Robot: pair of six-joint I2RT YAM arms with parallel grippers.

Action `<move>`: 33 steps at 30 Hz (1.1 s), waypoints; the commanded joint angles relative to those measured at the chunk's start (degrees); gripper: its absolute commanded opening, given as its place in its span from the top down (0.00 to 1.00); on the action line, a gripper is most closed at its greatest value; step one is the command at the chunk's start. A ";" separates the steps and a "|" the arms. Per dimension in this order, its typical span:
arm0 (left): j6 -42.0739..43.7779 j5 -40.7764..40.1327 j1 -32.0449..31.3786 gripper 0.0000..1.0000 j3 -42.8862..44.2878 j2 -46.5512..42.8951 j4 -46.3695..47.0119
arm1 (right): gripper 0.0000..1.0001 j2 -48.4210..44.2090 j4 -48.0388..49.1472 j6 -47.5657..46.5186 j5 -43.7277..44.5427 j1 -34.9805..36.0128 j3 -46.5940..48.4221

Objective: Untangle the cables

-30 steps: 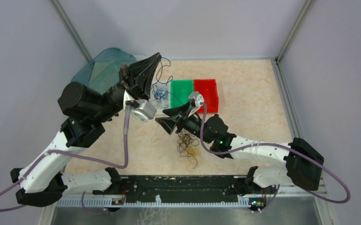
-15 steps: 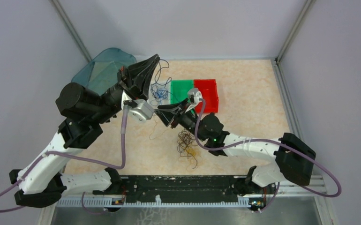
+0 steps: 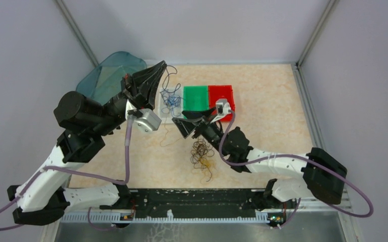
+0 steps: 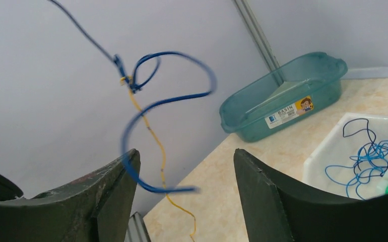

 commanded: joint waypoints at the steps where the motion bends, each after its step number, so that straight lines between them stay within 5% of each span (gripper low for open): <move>1: 0.66 0.42 -0.02 1.00 0.41 -1.49 -0.28 | 0.30 -5.58 5.15 2.11 -1.85 -0.17 -3.20; 8: -0.40 2.22 -0.02 1.00 2.53 -1.22 -2.50 | 0.30 -15.71 -4.71 1.37 -11.30 -1.27 -5.58; 15: -4.71 9.93 -0.02 1.00 4.76 -2.35 -7.83 | 0.27 -28.37 -24.33 2.80 -33.51 -12.80 -5.09; 23: -7.18 14.61 -0.02 1.00 6.92 -2.33 -11.46 | 0.25 -37.50 -38.46 0.14 -38.23 -24.40 -2.11; 27: -8.92 17.41 -0.02 1.00 8.06 -2.29 -12.61 | 0.25 -38.44 -37.42 0.91 -33.46 -26.48 -0.54; 33: -10.69 21.44 -0.02 1.00 8.62 -2.16 -14.63 | 0.26 -23.27 -26.87 5.99 -48.99 -26.41 5.74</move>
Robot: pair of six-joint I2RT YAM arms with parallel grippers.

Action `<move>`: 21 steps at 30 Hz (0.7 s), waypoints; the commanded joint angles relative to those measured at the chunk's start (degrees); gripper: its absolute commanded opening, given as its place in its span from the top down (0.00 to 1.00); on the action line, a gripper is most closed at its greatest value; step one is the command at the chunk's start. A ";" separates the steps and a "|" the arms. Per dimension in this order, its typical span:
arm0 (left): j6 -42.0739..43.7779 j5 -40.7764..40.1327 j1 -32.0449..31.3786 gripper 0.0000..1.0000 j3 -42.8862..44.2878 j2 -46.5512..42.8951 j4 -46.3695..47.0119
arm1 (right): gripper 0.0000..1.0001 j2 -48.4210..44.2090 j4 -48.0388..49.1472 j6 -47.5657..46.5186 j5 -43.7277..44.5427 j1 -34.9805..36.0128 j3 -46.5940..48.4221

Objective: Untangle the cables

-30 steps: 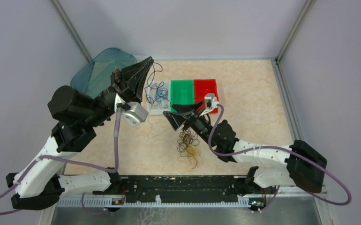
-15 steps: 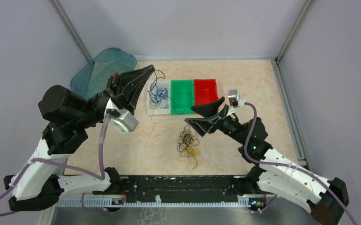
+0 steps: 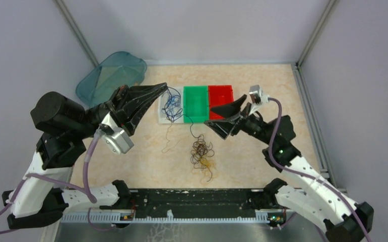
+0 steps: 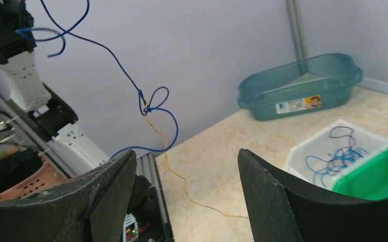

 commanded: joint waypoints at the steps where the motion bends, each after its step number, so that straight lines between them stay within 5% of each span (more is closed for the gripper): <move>1: -2.57 5.10 -0.02 1.00 1.39 -0.23 -1.88 | 0.28 10.65 10.85 4.82 -11.31 -0.30 6.16; 8: -2.12 4.99 -0.02 1.00 1.35 0.09 -2.08 | 0.32 20.57 9.53 0.92 -15.14 7.83 13.44; 15: -1.00 4.55 -0.02 1.00 0.91 0.07 -2.09 | 0.48 23.26 18.45 6.12 -18.25 9.63 11.62; 21: 0.08 4.05 -0.02 1.00 0.12 -0.09 -1.84 | 0.85 22.07 20.65 6.95 -16.41 10.04 9.08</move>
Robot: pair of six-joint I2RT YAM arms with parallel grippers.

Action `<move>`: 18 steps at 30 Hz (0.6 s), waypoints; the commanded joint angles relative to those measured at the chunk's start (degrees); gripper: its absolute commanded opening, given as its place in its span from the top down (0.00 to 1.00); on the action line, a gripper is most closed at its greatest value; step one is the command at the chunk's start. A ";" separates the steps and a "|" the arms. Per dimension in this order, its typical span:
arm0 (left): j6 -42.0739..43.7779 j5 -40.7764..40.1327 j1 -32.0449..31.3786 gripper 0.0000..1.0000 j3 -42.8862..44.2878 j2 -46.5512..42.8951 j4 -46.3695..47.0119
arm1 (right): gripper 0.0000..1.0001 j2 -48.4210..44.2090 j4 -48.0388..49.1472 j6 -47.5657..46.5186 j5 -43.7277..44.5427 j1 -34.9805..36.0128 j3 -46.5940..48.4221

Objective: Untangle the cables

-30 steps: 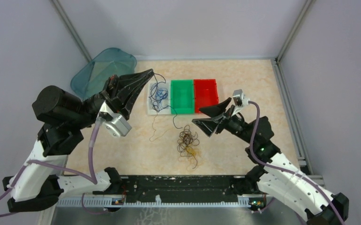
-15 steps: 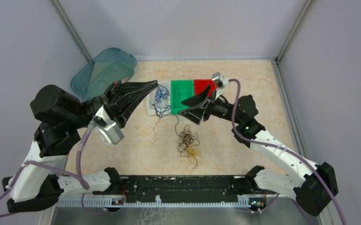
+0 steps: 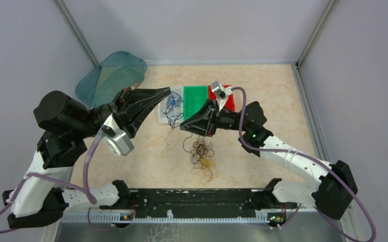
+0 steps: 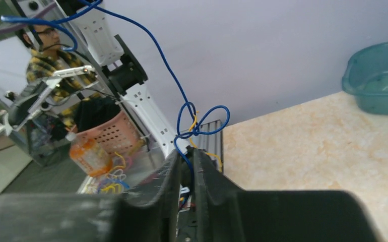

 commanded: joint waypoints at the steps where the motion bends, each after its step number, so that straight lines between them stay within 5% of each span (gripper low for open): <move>1: 1.06 0.31 -0.02 1.00 -0.20 -0.32 0.08 | 0.94 -2.36 7.01 0.93 2.33 0.52 -2.14; 2: 1.04 0.03 -0.02 1.00 -0.24 -0.32 0.08 | 1.00 -3.32 7.33 0.44 4.04 0.61 -2.87; 12: 0.14 -5.74 -0.02 1.00 1.35 0.86 -1.56 | 1.00 -15.44 -0.86 -17.63 29.31 6.30 -7.08; 18: 3.96 -16.41 -0.02 1.00 -0.40 -0.53 -2.38 | 1.00 -21.57 -6.62 -20.26 30.68 6.36 -9.29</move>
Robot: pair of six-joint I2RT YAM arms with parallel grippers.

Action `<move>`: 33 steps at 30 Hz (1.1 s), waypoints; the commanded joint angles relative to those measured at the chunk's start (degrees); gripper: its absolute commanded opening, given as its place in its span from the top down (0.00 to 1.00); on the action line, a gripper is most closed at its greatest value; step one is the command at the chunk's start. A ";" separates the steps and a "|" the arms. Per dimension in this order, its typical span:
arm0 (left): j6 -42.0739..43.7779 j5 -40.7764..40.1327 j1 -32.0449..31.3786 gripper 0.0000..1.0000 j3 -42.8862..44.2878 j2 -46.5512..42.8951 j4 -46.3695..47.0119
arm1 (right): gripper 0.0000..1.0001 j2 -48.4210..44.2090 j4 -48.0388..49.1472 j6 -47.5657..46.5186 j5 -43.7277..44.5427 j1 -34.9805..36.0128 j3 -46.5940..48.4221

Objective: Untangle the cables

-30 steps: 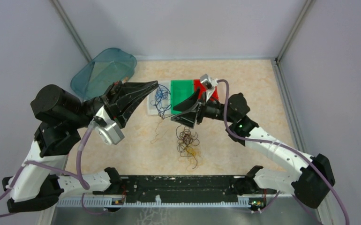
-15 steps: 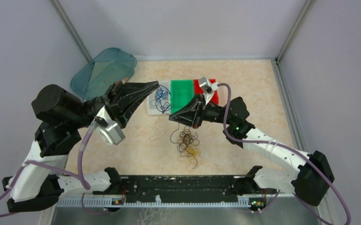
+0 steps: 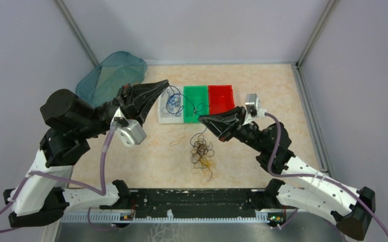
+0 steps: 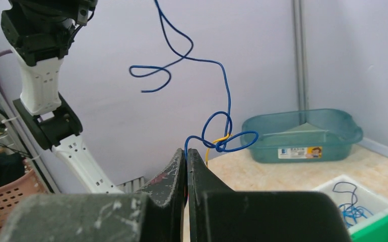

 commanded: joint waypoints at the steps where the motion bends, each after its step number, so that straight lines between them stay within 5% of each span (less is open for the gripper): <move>1: 2.62 -9.44 -0.02 1.00 -0.54 -1.72 -0.02 | 1.00 -3.42 -5.26 -4.59 3.24 0.49 -0.84; 10: -2.41 -7.85 -0.02 1.00 4.69 -0.99 2.09 | 0.98 -2.25 -11.96 -3.45 4.53 1.36 -5.05; 13: -4.04 -7.83 -0.02 1.00 6.16 -0.31 5.24 | 0.55 -2.55 -11.24 -2.67 6.72 1.75 -7.29; 17: -5.26 -5.85 -0.02 1.00 8.01 0.60 3.26 | 0.35 -4.49 -2.68 0.86 11.14 1.77 -11.18; 25: -5.49 -4.15 -0.02 1.00 7.60 0.19 3.61 | 0.27 -3.55 6.68 6.09 18.55 1.48 -16.86; 33: -5.16 -3.31 -0.02 1.00 7.64 0.33 3.95 | 0.28 10.87 23.10 12.99 6.89 1.79 -11.88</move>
